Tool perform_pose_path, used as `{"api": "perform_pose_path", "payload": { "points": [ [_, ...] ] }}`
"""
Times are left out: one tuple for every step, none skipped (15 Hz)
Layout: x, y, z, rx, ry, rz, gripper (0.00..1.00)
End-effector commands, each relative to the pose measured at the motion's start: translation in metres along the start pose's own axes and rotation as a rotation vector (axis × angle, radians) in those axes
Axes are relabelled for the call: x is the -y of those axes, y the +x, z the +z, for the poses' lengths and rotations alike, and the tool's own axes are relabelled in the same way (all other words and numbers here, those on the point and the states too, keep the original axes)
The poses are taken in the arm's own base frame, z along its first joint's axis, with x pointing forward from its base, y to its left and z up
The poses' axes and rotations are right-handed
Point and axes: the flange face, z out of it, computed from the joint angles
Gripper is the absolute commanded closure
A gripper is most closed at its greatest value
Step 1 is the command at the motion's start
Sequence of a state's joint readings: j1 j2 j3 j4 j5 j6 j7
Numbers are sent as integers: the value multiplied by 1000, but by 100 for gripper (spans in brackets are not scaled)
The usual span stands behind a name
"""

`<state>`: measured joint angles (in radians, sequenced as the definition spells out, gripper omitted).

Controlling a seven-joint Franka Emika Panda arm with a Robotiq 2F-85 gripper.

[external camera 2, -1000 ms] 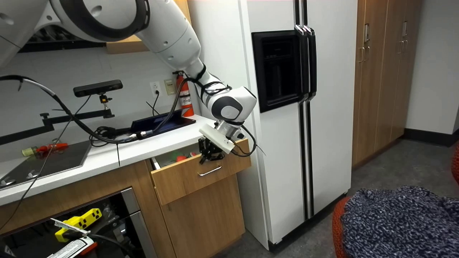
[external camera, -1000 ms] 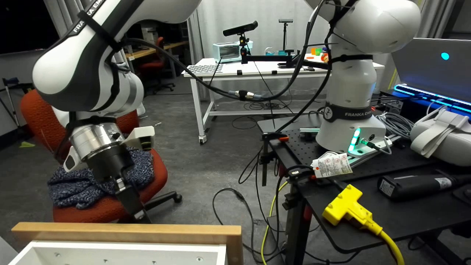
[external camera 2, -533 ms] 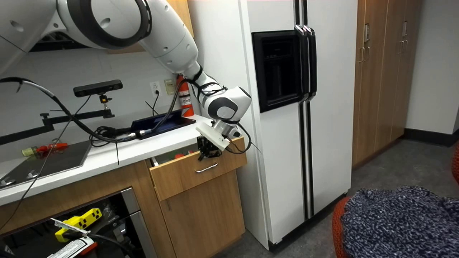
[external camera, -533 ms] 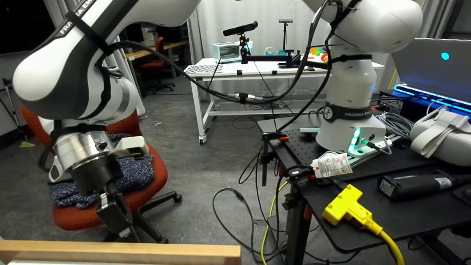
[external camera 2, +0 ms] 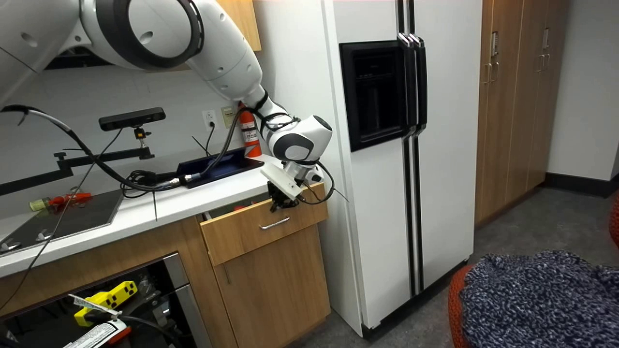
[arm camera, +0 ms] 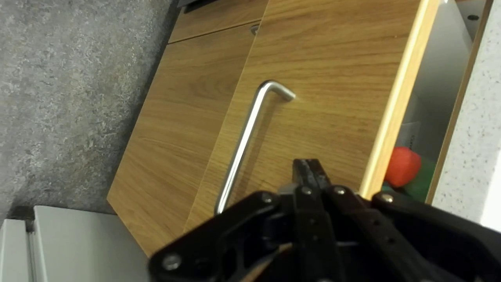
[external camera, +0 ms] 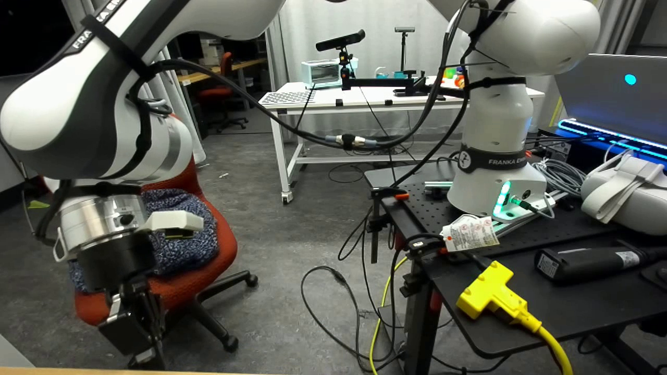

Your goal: Close the drawer

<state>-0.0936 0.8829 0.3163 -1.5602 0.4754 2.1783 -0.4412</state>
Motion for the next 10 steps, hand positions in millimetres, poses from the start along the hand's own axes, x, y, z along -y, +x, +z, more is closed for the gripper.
{"api": "perform_pose_path", "payload": {
  "points": [
    [10,16,8,-57,35,55,100],
    [13,17,10,-62,42,56,100],
    [16,19,12,-59,53,54,100],
    [19,20,14,-58,59,51,100],
    [21,21,16,-58,67,49,100],
    [22,23,19,-59,73,46,100],
    [25,24,21,-59,82,44,100],
    [26,26,24,-60,86,40,100],
    [28,28,26,-60,94,37,100],
    [31,30,29,-59,101,33,100]
  ]
}}
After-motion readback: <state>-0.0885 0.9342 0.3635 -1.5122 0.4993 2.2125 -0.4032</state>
